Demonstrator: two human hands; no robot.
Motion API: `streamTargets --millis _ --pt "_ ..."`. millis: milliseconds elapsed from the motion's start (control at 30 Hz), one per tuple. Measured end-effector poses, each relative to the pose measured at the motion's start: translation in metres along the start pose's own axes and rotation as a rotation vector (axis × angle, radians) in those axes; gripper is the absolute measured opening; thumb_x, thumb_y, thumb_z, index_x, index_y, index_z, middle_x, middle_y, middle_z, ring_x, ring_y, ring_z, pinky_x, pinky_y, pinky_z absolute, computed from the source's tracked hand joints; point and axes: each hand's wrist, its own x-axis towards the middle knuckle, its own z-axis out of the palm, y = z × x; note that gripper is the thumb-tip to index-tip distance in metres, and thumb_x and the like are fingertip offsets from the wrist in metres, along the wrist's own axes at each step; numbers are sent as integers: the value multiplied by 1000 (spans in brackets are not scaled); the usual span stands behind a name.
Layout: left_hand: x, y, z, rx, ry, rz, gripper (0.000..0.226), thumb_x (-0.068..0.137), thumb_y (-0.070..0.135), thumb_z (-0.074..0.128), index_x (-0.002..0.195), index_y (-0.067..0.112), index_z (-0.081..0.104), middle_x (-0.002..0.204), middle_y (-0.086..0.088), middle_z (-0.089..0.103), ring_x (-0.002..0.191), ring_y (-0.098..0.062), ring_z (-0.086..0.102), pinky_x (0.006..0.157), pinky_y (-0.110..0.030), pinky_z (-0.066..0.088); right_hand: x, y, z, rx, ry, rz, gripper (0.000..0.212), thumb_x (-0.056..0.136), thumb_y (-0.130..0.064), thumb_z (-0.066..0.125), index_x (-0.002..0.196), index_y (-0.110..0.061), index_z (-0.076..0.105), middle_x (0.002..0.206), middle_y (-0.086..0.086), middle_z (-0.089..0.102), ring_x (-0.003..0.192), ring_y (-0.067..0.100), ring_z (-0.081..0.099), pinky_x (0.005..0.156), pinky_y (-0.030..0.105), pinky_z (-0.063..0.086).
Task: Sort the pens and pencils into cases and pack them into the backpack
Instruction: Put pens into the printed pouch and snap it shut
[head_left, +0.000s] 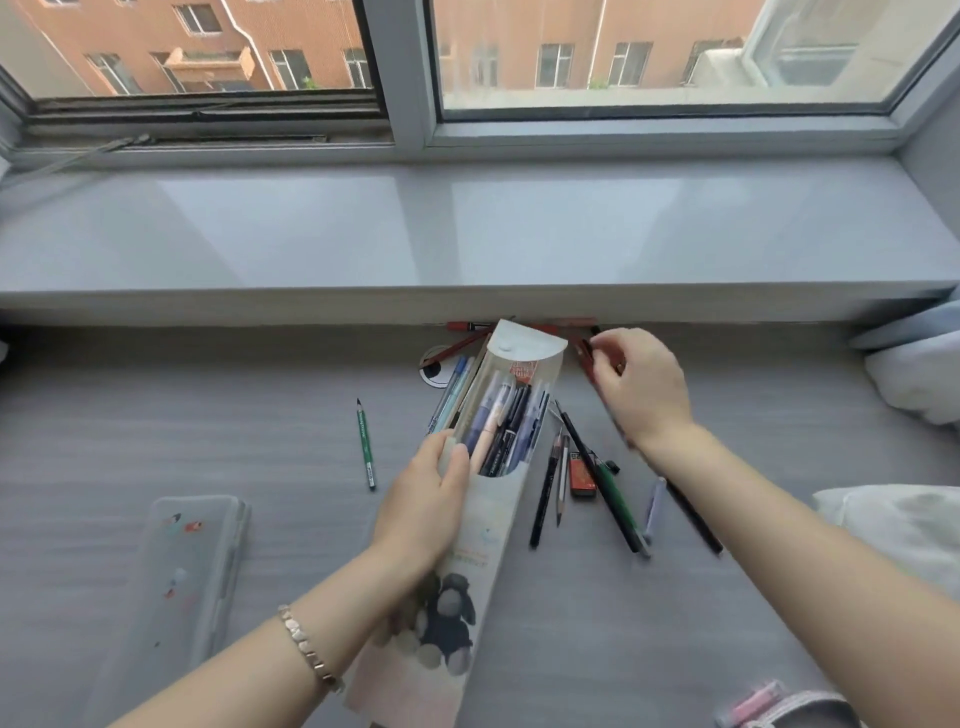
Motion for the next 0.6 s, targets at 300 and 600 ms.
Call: streamTargets --millis 300,600 --pt "7 -5 4 -9 13 15 30 92 42 32 106 24 51 108 -7 64 98 -25 57 80 -34 42 35 38 31 -551 -344 274 31 87 -6 51 116 3 42 118 23 52 108 39 53 83 42 46" --pt "-5 -14 -4 -47 22 34 24 93 38 34 98 27 54 100 -3 65 88 -19 57 75 -34 44 9 16 -11 13 -271 274 23 95 -21 41 76 -11 48 87 16 59 80 30 63 59 31 37"
